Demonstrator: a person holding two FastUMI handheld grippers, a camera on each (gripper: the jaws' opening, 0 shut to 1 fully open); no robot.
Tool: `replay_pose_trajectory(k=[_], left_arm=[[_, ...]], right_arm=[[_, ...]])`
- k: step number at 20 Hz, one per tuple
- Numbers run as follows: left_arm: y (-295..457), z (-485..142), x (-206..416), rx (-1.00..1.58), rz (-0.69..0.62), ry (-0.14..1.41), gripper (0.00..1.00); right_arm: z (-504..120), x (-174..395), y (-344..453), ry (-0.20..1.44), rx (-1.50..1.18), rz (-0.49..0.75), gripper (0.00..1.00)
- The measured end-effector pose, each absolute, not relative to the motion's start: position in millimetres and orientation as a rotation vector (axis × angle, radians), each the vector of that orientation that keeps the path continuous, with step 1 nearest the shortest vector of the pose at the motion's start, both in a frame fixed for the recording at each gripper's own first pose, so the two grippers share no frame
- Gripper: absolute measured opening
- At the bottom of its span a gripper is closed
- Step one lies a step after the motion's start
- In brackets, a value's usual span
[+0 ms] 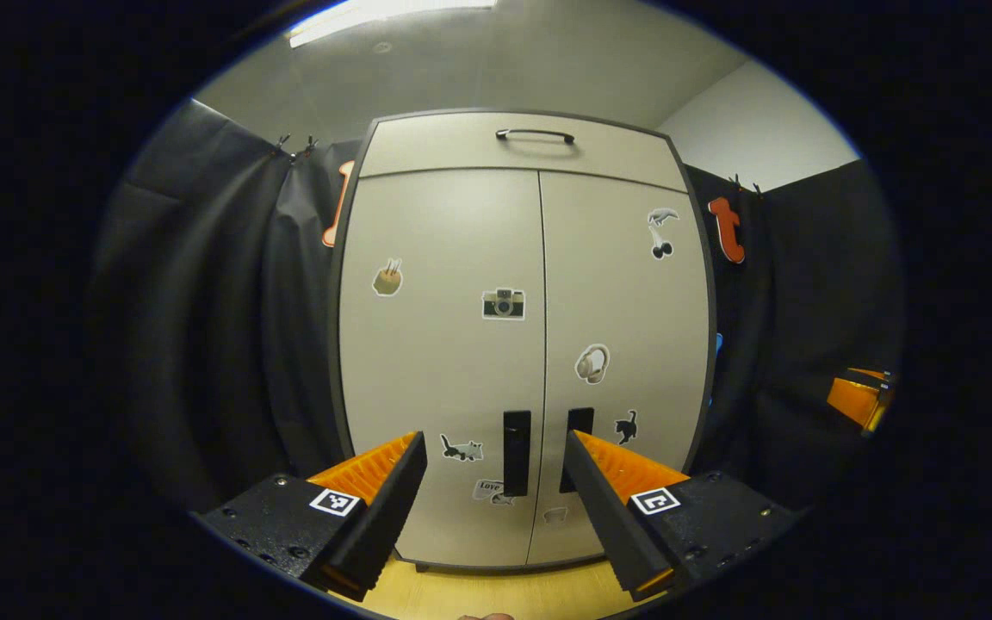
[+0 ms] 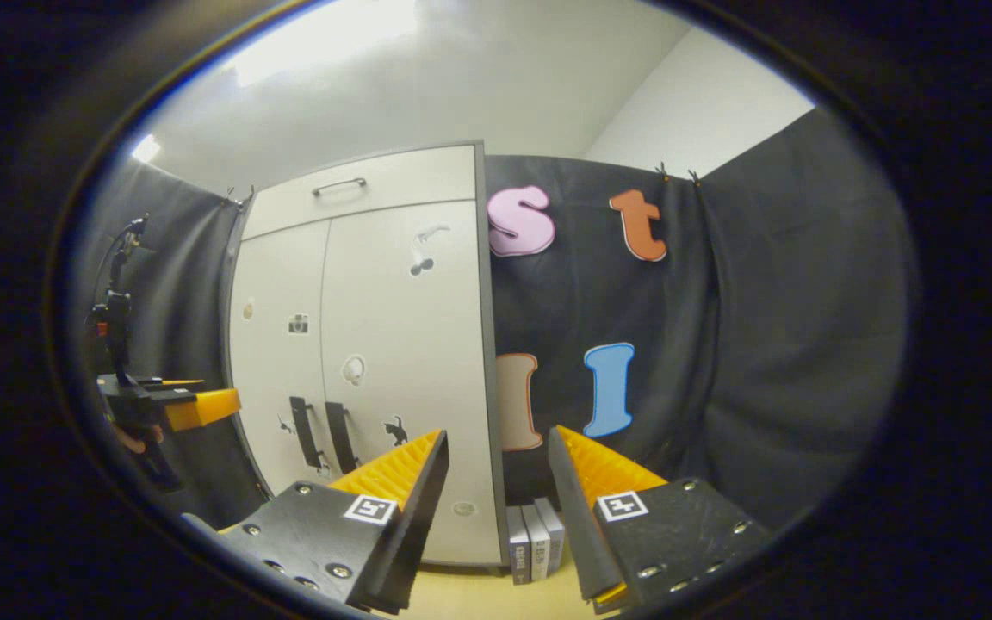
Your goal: Grab one shoe with the right hand and put it into the shoe cabinet, grab the other shoe with the left hand and put it into the shoe cabinet; then close the right door with the right hand and the left door with the left hand.
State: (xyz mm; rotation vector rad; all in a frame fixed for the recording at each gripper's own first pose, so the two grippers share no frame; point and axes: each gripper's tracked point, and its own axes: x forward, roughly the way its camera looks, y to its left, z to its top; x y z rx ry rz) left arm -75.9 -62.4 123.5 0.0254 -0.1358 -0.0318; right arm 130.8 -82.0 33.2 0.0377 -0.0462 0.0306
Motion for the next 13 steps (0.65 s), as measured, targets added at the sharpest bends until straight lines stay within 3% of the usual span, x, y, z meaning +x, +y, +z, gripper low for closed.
replay_pose_trajectory(k=[8, 11, 13], left_arm=[[-93, 127, -129, 0.058, 0.008, -0.165, 0.98], [-111, 132, -141, 0.064, 0.006, -0.194, 0.99], [-121, 135, -146, 0.065, 0.008, -0.206, 0.98]], right_arm=[[45, 128, -75, -0.088, 0.020, 0.099, 0.70], [46, 128, -75, -0.089, 0.021, 0.116, 0.92], [47, 127, -78, -0.092, 0.016, 0.118, 0.92]])
